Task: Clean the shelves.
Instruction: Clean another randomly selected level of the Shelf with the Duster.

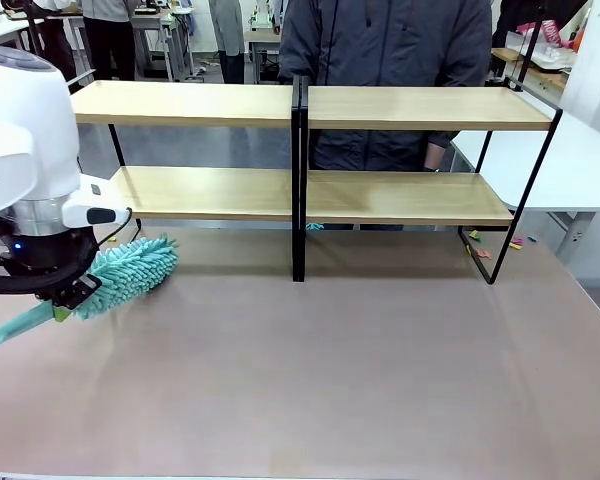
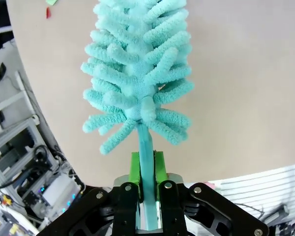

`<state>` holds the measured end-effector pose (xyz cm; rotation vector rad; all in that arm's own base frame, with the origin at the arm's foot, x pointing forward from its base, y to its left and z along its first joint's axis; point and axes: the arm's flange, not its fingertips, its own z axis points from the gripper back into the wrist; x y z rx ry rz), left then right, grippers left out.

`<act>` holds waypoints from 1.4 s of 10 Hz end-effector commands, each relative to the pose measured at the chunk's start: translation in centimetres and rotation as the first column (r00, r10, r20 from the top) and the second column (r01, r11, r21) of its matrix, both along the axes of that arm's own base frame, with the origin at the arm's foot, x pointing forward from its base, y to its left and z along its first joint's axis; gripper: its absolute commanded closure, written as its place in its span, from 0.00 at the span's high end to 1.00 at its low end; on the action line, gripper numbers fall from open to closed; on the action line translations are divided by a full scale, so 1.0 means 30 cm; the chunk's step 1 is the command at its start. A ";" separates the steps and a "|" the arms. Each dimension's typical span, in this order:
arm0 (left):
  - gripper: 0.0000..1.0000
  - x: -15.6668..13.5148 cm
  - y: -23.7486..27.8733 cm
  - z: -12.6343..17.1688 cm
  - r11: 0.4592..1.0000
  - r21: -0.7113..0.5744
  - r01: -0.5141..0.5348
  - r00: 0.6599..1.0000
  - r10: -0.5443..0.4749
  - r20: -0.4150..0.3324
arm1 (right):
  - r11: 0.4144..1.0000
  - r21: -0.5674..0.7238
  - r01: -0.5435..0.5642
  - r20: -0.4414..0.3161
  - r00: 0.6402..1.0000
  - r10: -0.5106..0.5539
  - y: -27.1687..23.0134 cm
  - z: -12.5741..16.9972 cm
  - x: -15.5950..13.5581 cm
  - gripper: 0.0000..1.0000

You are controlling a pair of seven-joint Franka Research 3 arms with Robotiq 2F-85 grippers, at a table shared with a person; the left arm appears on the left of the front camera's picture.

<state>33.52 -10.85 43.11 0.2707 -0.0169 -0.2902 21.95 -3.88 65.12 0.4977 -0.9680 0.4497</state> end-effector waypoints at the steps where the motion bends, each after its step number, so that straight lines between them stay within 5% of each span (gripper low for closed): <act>1: 0.13 0.014 -0.038 -0.015 0.994 0.025 -0.104 0.994 0.103 0.029 | 1.000 0.009 -0.013 0.005 1.000 0.013 0.001 0.001 0.001 1.00; 6: 0.13 0.055 -0.102 -0.084 0.959 0.110 -0.262 0.963 0.252 0.097 | 1.000 0.009 -0.013 0.005 1.000 0.013 0.001 0.001 0.001 1.00; 8: 0.13 0.072 -0.116 -0.104 0.934 0.165 -0.318 0.948 0.314 0.049 | 1.000 0.009 -0.013 0.005 1.000 0.013 0.001 0.001 0.001 1.00; 11: 0.13 0.087 -0.132 -0.113 0.880 0.125 -0.458 0.887 0.445 0.124 | 1.000 0.009 -0.013 0.005 1.000 0.013 0.001 0.001 0.001 1.00; 14: 0.13 0.078 -0.169 -0.131 0.826 0.059 -0.561 0.804 0.527 0.276 | 1.000 0.009 -0.013 0.005 1.000 0.013 0.001 0.001 0.001 1.00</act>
